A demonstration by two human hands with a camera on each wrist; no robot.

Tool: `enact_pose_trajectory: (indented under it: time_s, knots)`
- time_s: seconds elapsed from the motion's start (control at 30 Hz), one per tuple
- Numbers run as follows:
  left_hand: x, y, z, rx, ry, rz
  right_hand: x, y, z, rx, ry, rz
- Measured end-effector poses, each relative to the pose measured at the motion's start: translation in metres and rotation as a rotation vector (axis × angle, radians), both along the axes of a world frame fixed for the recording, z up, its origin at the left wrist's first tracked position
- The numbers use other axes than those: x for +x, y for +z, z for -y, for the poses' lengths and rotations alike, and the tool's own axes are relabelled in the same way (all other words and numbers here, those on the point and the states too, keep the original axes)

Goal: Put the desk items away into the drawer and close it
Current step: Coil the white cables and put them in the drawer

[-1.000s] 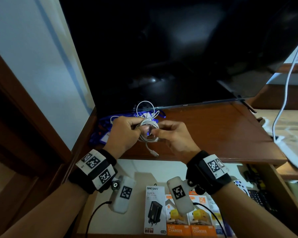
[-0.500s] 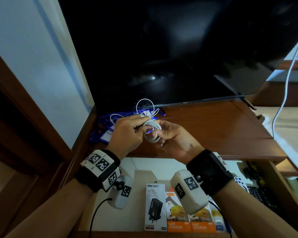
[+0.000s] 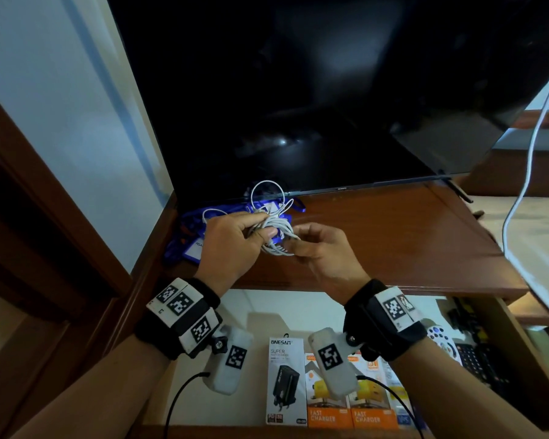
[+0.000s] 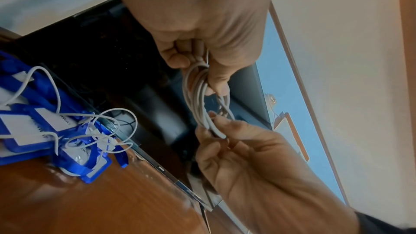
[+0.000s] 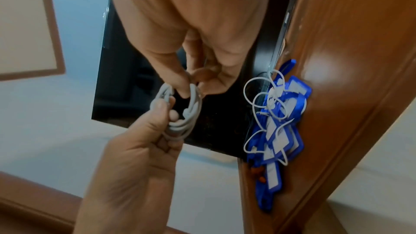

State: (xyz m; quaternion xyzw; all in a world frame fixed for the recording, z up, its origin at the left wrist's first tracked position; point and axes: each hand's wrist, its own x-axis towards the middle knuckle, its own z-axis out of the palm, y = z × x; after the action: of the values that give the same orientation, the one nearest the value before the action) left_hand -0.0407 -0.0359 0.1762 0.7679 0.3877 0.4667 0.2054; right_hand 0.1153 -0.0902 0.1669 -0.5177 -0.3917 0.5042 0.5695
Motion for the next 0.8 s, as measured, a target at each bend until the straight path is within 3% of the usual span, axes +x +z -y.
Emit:
enact_pose_trajectory:
  time_s: [0.13,0.23,0.4,0.47,0.6,0.8]
  knots:
    - [-0.003,0.0,-0.005,0.0,0.015,-0.001,0.003,-0.001,0.004,-0.019,-0.066,0.081]
    - [-0.008,0.003,-0.011,-0.059,0.002,0.011,0.006,0.0,0.007,0.032,0.014,0.134]
    - [-0.009,0.008,-0.015,-0.048,-0.045,0.038,0.01,0.003,0.007,0.057,0.146,-0.038]
    - [-0.008,0.006,-0.015,-0.067,-0.039,0.066,0.011,0.003,0.007,0.046,0.156,-0.006]
    - [-0.005,0.003,-0.011,-0.25,-0.027,0.144,0.01,-0.004,0.004,0.016,0.088,0.112]
    - [0.007,-0.006,-0.004,-0.557,0.004,0.433,0.001,-0.011,0.002,-0.067,0.076,0.027]
